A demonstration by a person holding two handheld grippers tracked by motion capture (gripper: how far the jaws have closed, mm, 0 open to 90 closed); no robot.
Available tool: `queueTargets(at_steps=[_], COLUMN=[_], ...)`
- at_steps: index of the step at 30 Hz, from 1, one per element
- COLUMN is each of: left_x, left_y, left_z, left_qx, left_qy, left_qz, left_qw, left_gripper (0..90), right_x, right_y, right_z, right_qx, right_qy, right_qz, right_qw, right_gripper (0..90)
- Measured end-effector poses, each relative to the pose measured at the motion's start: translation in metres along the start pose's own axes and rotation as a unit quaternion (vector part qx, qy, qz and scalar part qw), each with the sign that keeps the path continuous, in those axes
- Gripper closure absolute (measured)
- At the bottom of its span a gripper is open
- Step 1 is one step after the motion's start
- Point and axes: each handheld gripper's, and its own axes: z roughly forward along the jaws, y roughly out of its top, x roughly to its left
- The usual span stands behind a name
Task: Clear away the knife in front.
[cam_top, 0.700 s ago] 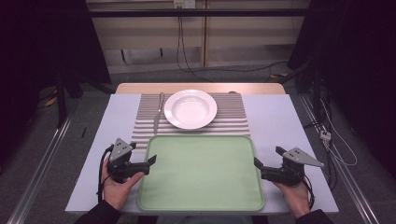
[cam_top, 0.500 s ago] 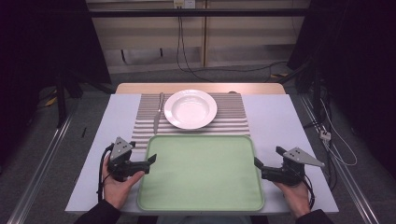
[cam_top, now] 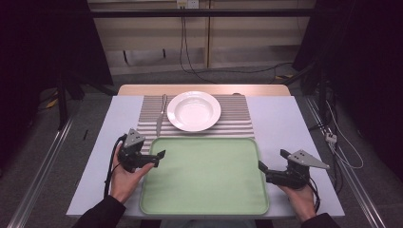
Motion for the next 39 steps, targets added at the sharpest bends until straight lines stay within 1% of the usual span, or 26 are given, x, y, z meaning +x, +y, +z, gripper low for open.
queueTargets(at_steps=[2, 5, 7, 9, 10, 12, 14, 15, 16, 18, 20, 21, 22, 24, 25, 26, 27, 28, 29, 31, 32, 34, 35, 36, 38, 39], left_x=[0.003, 0.007, 0.008, 0.010, 0.011, 0.015, 0.020, 0.023, 0.025, 0.030, 0.035, 0.038, 0.041, 0.049, 0.053, 0.055, 0.059, 0.062, 0.065, 0.072, 0.075, 0.081, 0.084, 0.086, 0.088, 0.090], left_y=[0.004, 0.009, 0.013, 0.017, 0.018, 0.022, 0.025, 0.027, 0.028, 0.031, 0.035, 0.036, 0.037, 0.040, 0.041, 0.043, 0.044, 0.046, 0.048, 0.050, 0.052, 0.055, 0.056, 0.059, 0.062, 0.065], left_z=[0.004, 0.009, 0.010, 0.013, 0.014, 0.018, 0.022, 0.024, 0.026, 0.030, 0.035, 0.037, 0.039, 0.043, 0.045, 0.047, 0.049, 0.052, 0.056, 0.061, 0.063, 0.068, 0.069, 0.071, 0.077, 0.080], left_qx=[0.007, 0.004, 0.009, 0.008, 0.007, 0.013, 0.011, 0.006, 0.001, 0.005, 0.008, 0.001, 0.002, 0.010, 0.010, 0.005, 0.008, 0.013, 0.012, 0.014, 0.019, 0.018, 0.022, 0.028, 0.023, 0.030], left_qy=[-0.007, -0.022, -0.015, -0.016, -0.017, -0.021, -0.019, -0.021, -0.019, -0.020, -0.016, -0.011, -0.006, -0.012, -0.015, -0.011, -0.007, -0.007, -0.005, 0.000, 0.001, 0.012, 0.012, 0.016, 0.021, 0.021], left_qz=[-0.006, -0.038, -0.033, -0.029, -0.031, -0.039, -0.045, -0.051, -0.052, -0.054, -0.058, -0.058, -0.062, -0.074, -0.083, -0.093, -0.088, -0.089, -0.098, -0.101, -0.099, -0.102, -0.103, -0.101, -0.095, -0.088], left_qw=[0.9999, 0.9990, 0.9993, 0.9994, 0.9993, 0.9989, 0.9988, 0.9985, 0.9985, 0.9983, 0.9982, 0.9982, 0.9980, 0.9971, 0.9964, 0.9956, 0.9961, 0.9959, 0.9951, 0.9948, 0.9949, 0.9945, 0.9944, 0.9944, 0.9950, 0.9954], left_gripper=[6.5, 7.4, 7.4, 6.9, 6.9, 6.6, 6.4, 6.9, 8.9, 8.5, 8.7, 8.7, 9.7, 8.5, 8.5, 8.5, 8.6, 8.6, 8.6, 8.4, 8.7, 8.7, 8.7, 8.8, 10.4, 10.4], right_x=[0.000, -0.001, -0.001, -0.002, -0.002, -0.002, -0.002, -0.003, -0.003, -0.003, -0.003, -0.003, -0.003, -0.001, 0.000, 0.000, 0.000, 0.000, 0.000, -0.001, 0.000, 0.000, 0.000, 0.000, 0.000, 0.000], right_y=[0.000, 0.000, 0.000, -0.001, -0.001, -0.001, -0.001, -0.001, -0.001, -0.001, -0.001, -0.001, 0.000, 0.000, 0.000, 0.000, 0.000, 0.000, 0.000, 0.000, 0.000, 0.000, 0.000, 0.000, 0.000, 0.000], right_z=[0.000, 0.001, 0.000, 0.001, 0.001, 0.002, 0.003, 0.003, 0.003, 0.003, 0.003, 0.003, 0.002, 0.003, 0.004, 0.004, 0.004, 0.004, 0.004, 0.004, 0.004, 0.003, 0.003, 0.003, 0.004, 0.004], right_qx=[0.000, 0.001, 0.000, 0.003, 0.003, 0.004, 0.004, 0.005, 0.005, 0.005, 0.006, 0.006, 0.005, 0.006, 0.008, 0.008, 0.009, 0.009, 0.009, 0.009, 0.010, 0.010, 0.010, 0.009, 0.011, 0.011], right_qy=[0.002, 0.001, 0.001, 0.003, 0.003, 0.002, 0.003, 0.003, 0.003, 0.003, 0.003, 0.003, 0.003, 0.002, 0.004, 0.004, 0.005, 0.005, 0.005, 0.005, 0.004, 0.005, 0.005, 0.005, 0.006, 0.006], right_qz=[0.001, 0.004, 0.005, 0.007, 0.007, 0.008, 0.008, 0.009, 0.008, 0.008, 0.008, 0.008, 0.008, 0.006, 0.005, 0.005, 0.003, 0.003, 0.003, 0.002, 0.005, 0.005, 0.005, 0.004, 0.005, 0.005], right_qw=[1.0000, 1.0000, 1.0000, 1.0000, 1.0000, 1.0000, 1.0000, 0.9999, 0.9999, 0.9999, 0.9999, 0.9999, 1.0000, 1.0000, 0.9999, 0.9999, 0.9999, 0.9999, 0.9999, 0.9999, 0.9999, 0.9999, 0.9999, 0.9999, 0.9999, 0.9999], right_gripper=[3.3, 3.3, 3.3, 3.6, 3.6, 3.5, 3.5, 3.5, 3.5, 3.5, 3.5, 3.5, 3.5, 3.5, 3.4, 3.4, 3.4, 3.4, 3.4, 3.4, 3.4, 3.3, 3.3, 3.4, 3.4, 3.4])
